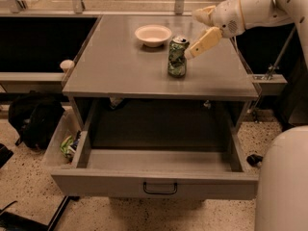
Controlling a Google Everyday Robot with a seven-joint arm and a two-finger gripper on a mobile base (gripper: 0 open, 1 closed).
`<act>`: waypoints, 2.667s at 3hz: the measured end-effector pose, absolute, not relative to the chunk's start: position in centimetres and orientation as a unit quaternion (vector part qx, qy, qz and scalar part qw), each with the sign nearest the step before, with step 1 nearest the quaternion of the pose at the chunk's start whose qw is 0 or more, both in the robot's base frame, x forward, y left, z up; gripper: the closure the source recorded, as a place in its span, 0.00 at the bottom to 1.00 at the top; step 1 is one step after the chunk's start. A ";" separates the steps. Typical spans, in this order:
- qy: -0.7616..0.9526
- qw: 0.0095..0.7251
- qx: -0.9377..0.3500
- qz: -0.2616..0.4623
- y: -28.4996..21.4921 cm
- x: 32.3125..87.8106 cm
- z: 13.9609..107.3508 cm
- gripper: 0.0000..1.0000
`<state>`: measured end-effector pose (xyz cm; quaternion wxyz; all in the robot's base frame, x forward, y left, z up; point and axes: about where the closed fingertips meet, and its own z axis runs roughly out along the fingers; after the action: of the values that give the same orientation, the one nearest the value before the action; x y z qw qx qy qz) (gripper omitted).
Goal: Place green can into top drawer
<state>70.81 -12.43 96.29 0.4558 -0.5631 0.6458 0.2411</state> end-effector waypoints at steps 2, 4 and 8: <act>0.644 0.435 -0.559 0.288 -10.3 71.1 92.2 0.00; 0.640 0.410 -0.554 0.340 -7.8 71.2 87.7 0.00; 0.640 0.409 -0.554 0.340 -7.8 71.2 87.6 0.86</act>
Offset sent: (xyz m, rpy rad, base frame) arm 0.0015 0.0462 -0.0982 0.1001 0.1953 0.1153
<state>71.15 -7.79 87.65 0.4095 -0.5539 0.6403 0.3399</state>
